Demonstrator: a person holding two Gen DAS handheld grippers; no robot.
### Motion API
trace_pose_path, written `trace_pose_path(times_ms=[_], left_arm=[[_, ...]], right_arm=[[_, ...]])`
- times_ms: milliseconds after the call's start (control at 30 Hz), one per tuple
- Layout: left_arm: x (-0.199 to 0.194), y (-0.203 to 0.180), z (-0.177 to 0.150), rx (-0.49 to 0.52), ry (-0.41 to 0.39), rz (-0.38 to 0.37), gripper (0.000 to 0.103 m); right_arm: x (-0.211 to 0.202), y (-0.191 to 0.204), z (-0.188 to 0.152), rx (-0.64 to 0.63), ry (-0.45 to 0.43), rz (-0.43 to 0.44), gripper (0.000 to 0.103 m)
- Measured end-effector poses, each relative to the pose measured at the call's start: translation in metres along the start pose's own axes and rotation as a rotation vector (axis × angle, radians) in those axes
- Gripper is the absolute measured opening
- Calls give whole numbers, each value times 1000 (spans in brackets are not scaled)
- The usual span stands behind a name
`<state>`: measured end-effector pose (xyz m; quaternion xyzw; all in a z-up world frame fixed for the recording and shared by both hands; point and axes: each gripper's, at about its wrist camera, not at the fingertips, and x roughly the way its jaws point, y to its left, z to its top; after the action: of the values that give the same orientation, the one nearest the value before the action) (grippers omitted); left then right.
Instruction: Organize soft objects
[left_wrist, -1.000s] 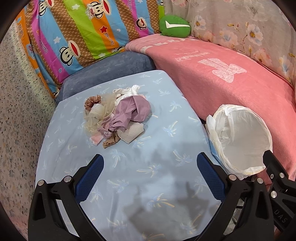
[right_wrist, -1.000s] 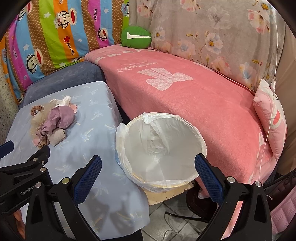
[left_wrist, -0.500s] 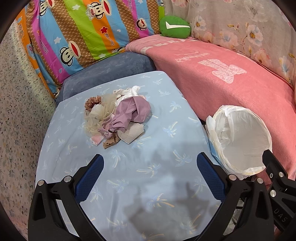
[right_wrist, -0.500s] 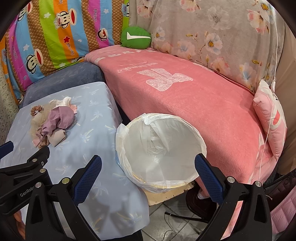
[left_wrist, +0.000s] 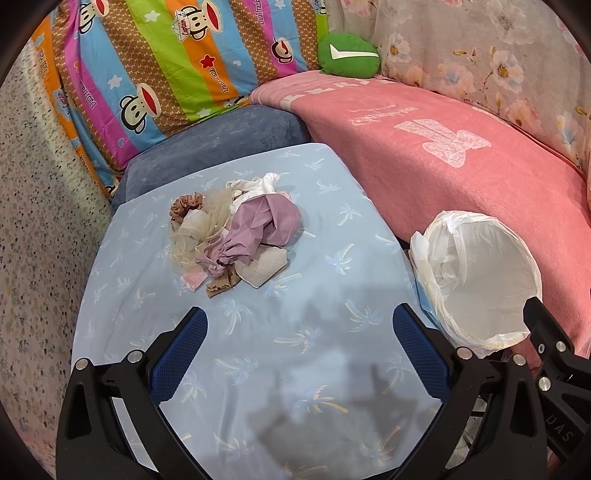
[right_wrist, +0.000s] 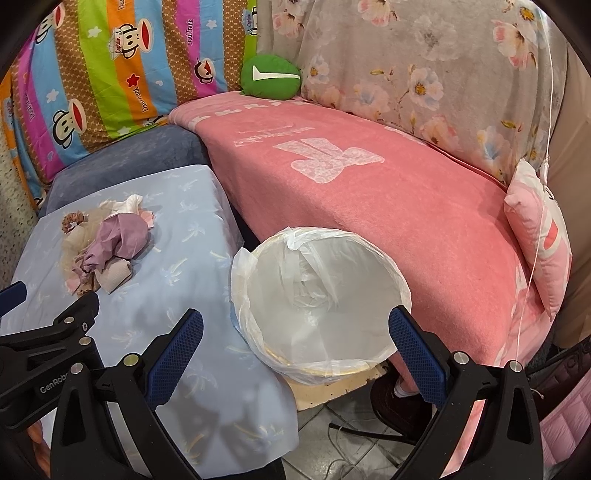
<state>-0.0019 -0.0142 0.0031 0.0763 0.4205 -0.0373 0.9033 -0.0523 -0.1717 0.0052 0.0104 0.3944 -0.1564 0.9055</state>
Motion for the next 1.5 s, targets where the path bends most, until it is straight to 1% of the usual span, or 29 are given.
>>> trace_pose_path(times_ms=[800, 1300, 1500], left_arm=[[-3, 1, 1, -5, -15, 5, 96], [-1, 7, 5, -17, -15, -9, 96], [7, 15, 6, -33, -7, -23, 96]], right_arm=[[-3, 2, 3, -8, -14, 7, 97], [-2, 7, 7, -9, -15, 3, 97], [1, 12, 11, 1, -18, -5, 97]])
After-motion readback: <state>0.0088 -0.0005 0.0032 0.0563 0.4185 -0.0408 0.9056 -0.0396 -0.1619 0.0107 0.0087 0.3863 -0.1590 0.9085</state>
